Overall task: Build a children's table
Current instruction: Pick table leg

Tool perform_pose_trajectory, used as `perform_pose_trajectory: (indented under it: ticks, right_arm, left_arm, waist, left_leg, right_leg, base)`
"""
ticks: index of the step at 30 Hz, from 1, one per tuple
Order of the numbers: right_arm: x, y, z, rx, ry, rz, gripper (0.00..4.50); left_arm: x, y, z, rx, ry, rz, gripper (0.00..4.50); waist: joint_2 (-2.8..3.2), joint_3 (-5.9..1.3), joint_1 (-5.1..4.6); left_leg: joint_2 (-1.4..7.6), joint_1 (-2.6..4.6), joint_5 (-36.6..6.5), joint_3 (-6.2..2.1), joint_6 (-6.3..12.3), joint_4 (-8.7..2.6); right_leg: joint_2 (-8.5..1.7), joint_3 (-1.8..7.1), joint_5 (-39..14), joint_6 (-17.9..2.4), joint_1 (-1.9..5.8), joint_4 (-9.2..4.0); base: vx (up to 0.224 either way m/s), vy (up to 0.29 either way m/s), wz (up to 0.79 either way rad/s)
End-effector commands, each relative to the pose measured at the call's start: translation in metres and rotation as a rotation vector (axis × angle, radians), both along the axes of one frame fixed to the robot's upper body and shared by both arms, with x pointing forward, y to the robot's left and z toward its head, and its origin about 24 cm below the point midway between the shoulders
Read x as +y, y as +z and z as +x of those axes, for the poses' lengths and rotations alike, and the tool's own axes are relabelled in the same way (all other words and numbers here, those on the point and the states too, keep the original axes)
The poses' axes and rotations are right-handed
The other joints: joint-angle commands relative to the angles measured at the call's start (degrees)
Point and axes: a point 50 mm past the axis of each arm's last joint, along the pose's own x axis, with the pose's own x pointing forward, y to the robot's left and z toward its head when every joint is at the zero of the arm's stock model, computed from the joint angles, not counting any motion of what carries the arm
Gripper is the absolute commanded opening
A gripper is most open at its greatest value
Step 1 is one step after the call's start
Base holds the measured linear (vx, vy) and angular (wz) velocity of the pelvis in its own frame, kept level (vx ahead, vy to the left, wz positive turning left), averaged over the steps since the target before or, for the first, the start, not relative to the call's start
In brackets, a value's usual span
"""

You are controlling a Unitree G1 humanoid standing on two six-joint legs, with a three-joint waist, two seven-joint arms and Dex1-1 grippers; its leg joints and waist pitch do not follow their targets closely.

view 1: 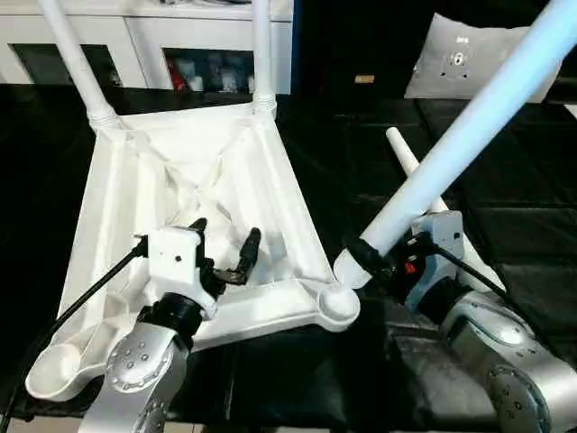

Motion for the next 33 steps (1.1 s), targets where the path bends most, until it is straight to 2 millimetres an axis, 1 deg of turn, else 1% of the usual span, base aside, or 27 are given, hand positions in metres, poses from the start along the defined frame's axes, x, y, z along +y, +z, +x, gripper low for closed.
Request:
perform_pose_trajectory:
  ticks: [1, 3, 5, 6, 8, 9, 10, 11, 12, 13, 14, 15, 16, 17, 18, 19, 20, 21, 22, 24, 27, 28, 29, 30, 31, 32, 33]
  right_arm:
    - [0.001, -0.002, -0.001, 0.003, 0.001, -0.01, 1.88]
    - [0.001, -0.002, -0.001, 0.002, -0.002, -0.016, 1.88]
    - [0.001, -0.002, 0.0, 0.001, -0.003, -0.018, 1.88]
    - [-0.002, -0.001, 0.001, 0.0, -0.014, -0.031, 1.88]
    - [-0.003, -0.001, 0.002, -0.003, -0.023, -0.044, 1.88]
    - [-0.005, 0.001, 0.003, -0.011, -0.038, -0.053, 1.88]
    - [-0.005, 0.001, 0.003, -0.011, -0.039, -0.053, 1.88]
    - [-0.006, 0.002, 0.003, -0.012, -0.043, -0.051, 1.88]
    - [-0.006, 0.002, 0.004, -0.014, -0.04, -0.058, 1.88]
    - [-0.006, 0.002, 0.004, -0.015, -0.037, -0.064, 1.88]
    - [-0.006, 0.003, 0.003, -0.019, -0.036, -0.056, 1.88]
    - [-0.006, 0.003, 0.003, -0.02, -0.036, -0.053, 1.88]
    - [-0.006, 0.003, 0.003, -0.021, -0.037, -0.05, 1.88]
    - [-0.007, 0.003, 0.003, -0.019, -0.042, -0.035, 1.88]
    - [-0.007, 0.003, 0.003, -0.018, -0.043, -0.027, 1.88]
    - [-0.007, 0.003, 0.003, -0.018, -0.043, -0.027, 1.88]
    - [-0.008, 0.003, 0.003, -0.019, -0.043, -0.03, 1.88]
    - [-0.009, 0.004, 0.004, -0.022, -0.045, -0.033, 1.88]
    - [-0.009, 0.004, 0.005, -0.027, -0.047, -0.036, 1.88]
    - [-0.009, 0.005, 0.005, -0.031, -0.048, -0.039, 1.88]
    - [-0.009, 0.006, 0.006, -0.038, -0.05, -0.031, 1.88]
    - [-0.009, 0.007, 0.007, -0.043, -0.043, -0.055, 1.88]
    - [-0.005, 0.008, 0.006, -0.061, 0.001, -0.111, 1.88]
    - [-0.003, 0.008, 0.006, -0.063, 0.016, -0.126, 1.88]
    - [-0.002, 0.007, 0.005, -0.059, 0.015, -0.117, 1.88]
    - [-0.002, 0.007, 0.005, -0.057, 0.014, -0.112, 1.88]
    - [-0.003, 0.005, 0.004, -0.037, -0.009, -0.06, 1.88]
  left_arm:
    - [0.0, 0.006, 0.0, -0.017, -0.007, -0.01, 4.5]
    - [-0.001, 0.006, 0.0, -0.013, -0.004, -0.006, 4.5]
    - [-0.001, 0.006, 0.001, -0.012, -0.002, -0.007, 4.5]
    - [0.001, 0.003, 0.002, 0.01, 0.024, 0.001, 4.5]
    - [0.001, 0.003, 0.002, 0.005, 0.034, 0.006, 4.5]
    - [0.0, 0.005, 0.002, -0.009, 0.041, 0.009, 4.5]
    - [0.0, 0.005, 0.002, -0.01, 0.042, 0.011, 4.5]
    - [0.0, 0.006, 0.001, -0.015, 0.043, 0.016, 4.5]
    - [-0.002, 0.006, 0.0, -0.019, 0.035, 0.017, 4.5]
    - [-0.003, 0.006, -0.001, -0.022, 0.029, 0.017, 4.5]
    - [-0.003, 0.005, -0.002, -0.007, 0.025, -0.022, 4.5]
    - [-0.004, 0.004, -0.002, -0.001, 0.023, -0.037, 4.5]
    - [-0.004, 0.004, -0.002, 0.005, 0.022, -0.051, 4.5]
    - [-0.003, 0.003, -0.002, 0.005, 0.023, -0.045, 4.5]
    - [-0.003, 0.004, -0.002, 0.003, 0.026, -0.037, 4.5]
    - [-0.003, 0.004, -0.002, 0.002, 0.026, -0.035, 4.5]
    - [-0.002, 0.005, -0.001, -0.005, 0.03, -0.016, 4.5]
    - [-0.003, 0.006, -0.001, -0.011, 0.03, -0.008, 4.5]
    - [-0.004, 0.006, -0.001, -0.02, 0.028, -0.001, 4.5]
    - [-0.004, 0.006, -0.001, -0.021, 0.029, -0.002, 4.5]
    - [-0.002, 0.007, -0.001, -0.029, 0.053, 0.027, 4.5]
    - [-0.002, 0.007, 0.0, -0.034, 0.063, 0.036, 4.5]
    - [-0.002, 0.009, 0.001, -0.045, 0.065, 0.044, 4.5]
    - [-0.002, 0.009, 0.001, -0.044, 0.061, 0.041, 4.5]
    - [-0.003, 0.008, 0.001, -0.03, 0.051, 0.024, 4.5]
    - [-0.004, 0.008, 0.001, -0.026, 0.047, 0.018, 4.5]
    - [-0.005, 0.008, 0.001, -0.023, 0.039, 0.006, 4.5]
  waist:
    - [-0.05, -2.77, -0.69]
    - [0.01, -3.77, -0.89]
    - [-0.28, -3.93, -1.09]
    - [-1.07, -2.39, -1.06]
    - [-0.94, -0.87, -1.31]
    - [-0.48, 0.36, -2.46]
    - [0.91, 0.84, -3.88]
    - [3.14, 0.25, -1.45]
    - [2.29, -0.69, 1.08]
    - [1.43, -1.51, 0.23]
    - [0.28, -2.83, -0.33]
    - [-0.44, -2.26, 0.2]
    - [-2.31, -0.89, -0.84]
    - [-0.11, 0.32, -0.03]
    - [-0.56, 1.53, -0.6]
    - [-0.05, 1.54, -0.64]
    - [0.99, -0.11, -0.92]
    - [1.17, -0.52, -2.4]
    - [1.95, -1.1, -3.09]
    - [1.27, -1.28, -2.99]
    - [-0.52, -2.54, -2.17]
    - [-0.31, -2.51, -2.02]
    - [-0.75, -1.88, -1.51]
    - [0.82, -2.47, -2.54]
    - [1.99, -2.61, -3.86]
    - [1.85, -2.02, -4.09]
    - [0.94, -1.47, -3.73]
  left_leg:
    - [6.53, 0.67, -11.6, -3.44, -1.39, -6.13]
    - [5.64, 0.05, -5.69, -2.4, 3.39, -5.57]
    - [4.78, -0.58, -9.16, -1.6, 6.2, -5.12]
    - [4.53, 0.32, -22.56, -1.42, 3.06, -3.51]
    - [4.52, 2.66, -32.45, -2.85, -2.12, -1.13]
    - [4.34, 3.15, -39.13, -4.33, -6.65, -0.76]
    - [5.65, -0.48, -54.08, -6.48, -11.82, -7.5]
    - [6.1, -3.92, -63.33, -5.95, -14.51, -13.41]
    - [4.88, -2.97, -55.99, -3.13, -15.54, -14.44]
    - [6.79, -1.32, -52.2, -4.32, -16.24, -14.03]
    - [7.82, 1.95, -47.81, -6.67, -16.12, -11.95]
    - [0.81, -0.67, -36.1, -7.3, -12.72, -4.56]
    - [0.42, -1.48, -12.75, -4.88, -4.18, 10.58]
    - [1.27, -2.09, -6.45, -4.36, -2.68, 10.75]
    - [3.55, -0.52, -7.67, -5.54, -4.14, 9.79]
    - [4.57, 2.38, -14.43, -6.17, -6.39, 5.29]
    - [6.04, 3.86, -17.13, -6.77, -7.1, 2.2]
    - [9.44, 3.47, -36.7, -10.59, -7.07, -5.51]
    - [8.58, 3.88, -26.2, -11.37, -3.54, -5.44]
    - [7.5, 3.57, -7.66, -9.54, 0.14, -3.71]
    - [5.64, 0.98, 8.59, -5.7, 2.78, -2.42]
    - [6.31, 1.41, 7.78, -5.58, 2.78, -2.93]
    - [3.76, -0.83, 7.36, -7.71, 4.95, -3.85]
    - [3.74, 1.06, 8.51, -11.22, 7.01, -4.88]
    - [7.42, 6.94, 10.61, -17.32, 13.73, -6.02]
    - [8.82, 7.06, 10.39, -18.8, 17.66, -6.45]
    - [11.7, 7.18, 7.47, -14.98, 20.66, -6.24]
  right_leg:
    - [-4.49, 2.14, -0.6, -12.26, -0.74, -4.83]
    - [-3.86, 1.2, 8.67, -14.99, -1.22, -4.03]
    - [-4.54, 1.04, 5.12, -16.9, -1.84, -4.92]
    - [-6.68, 1.55, -16.76, -14.65, -2.63, -7.08]
    - [-8.38, 0.9, -40.12, -8.1, -3.66, -9.15]
    - [-7.39, -1.53, -49.84, -2.31, -4.49, -10.29]
    - [-2.84, -5.51, -39.39, -0.21, -0.45, -5.98]
    - [-0.72, -5.17, -22.79, -2.2, 4.35, 5.56]
    - [1.72, -5.75, -9.59, -4.21, 4.1, 6.26]
    - [0.4, -4.01, -14.28, -5.22, 3.35, 5.57]
    - [-1.39, -2.7, -17.03, -6.69, 1.61, 2.23]
    - [-7.76, -1.72, -29.9, -15.11, 2.02, -5.72]
    - [-15.98, -3.24, -36.46, -21.92, 2.68, -12.28]
    - [-16.21, -3.45, -35.78, -21.07, 3.4, -12.36]
    - [-13.56, -2.86, -37.38, -18.23, 3.11, -11.06]
    - [-10.4, -5.17, -34.96, -12.51, 3.41, -9.25]
    - [-8.09, -5.16, -28.46, -10.78, 4.44, -7.94]
    - [-4.18, -3.82, -18.19, -5.98, 3.82, -2.51]
    - [-4.4, -2.9, -2.05, -6.2, 3.47, -1.49]
    - [-5.73, -1.63, 7.91, -6.74, 2.65, -2.75]
    - [-7.68, -0.2, 25.01, -7.46, 5.19, -3.11]
    - [-7.03, -0.59, 25.14, -7.91, 4.91, -3.02]
    - [-6.52, -3.73, 24.02, -7.45, 6.39, -3.0]
    - [-2.83, -5.36, 14.21, -6.65, 5.79, -2.51]
    - [-0.09, -4.18, -3.03, -8.47, 0.65, 0.49]
    - [-0.44, -2.51, -8.85, -8.66, -0.22, 1.8]
    - [-2.16, 1.84, -5.68, -10.46, -2.4, 2.86]
  base:
    - [-0.06, 0.017, -0.07]
    - [-0.066, 0.014, -0.04]
    - [-0.076, 0.011, 0.0]
    - [0.0, 0.0, 0.0]
    - [-0.103, 0.039, -0.08]
    - [-0.134, 0.103, -0.34]
    - [-0.087, 0.088, -0.3]
    - [-0.034, 0.09, -0.17]
    - [0.0, 0.0, 0.0]
    - [0.0, 0.0, 0.0]
    - [-0.032, -0.085, 0.08]
    - [-0.089, -0.04, 0.17]
    - [-0.089, -0.04, 0.17]
    - [-0.086, 0.024, 0.26]
    - [0.0, 0.0, 0.0]
    - [0.0, 0.0, 0.0]
    - [0.0, 0.0, 0.0]
    - [0.0, 0.0, 0.0]
    - [0.0, 0.0, 0.0]
    - [0.0, 0.0, 0.0]
    - [-0.007, -0.017, -0.03]
    - [-0.021, -0.05, -0.08]
    - [-0.016, -0.055, 0.09]
    - [0.026, -0.078, 0.44]
    - [0.026, -0.078, 0.44]
    - [0.034, -0.14, 0.7]
    - [-0.013, -0.192, 0.63]
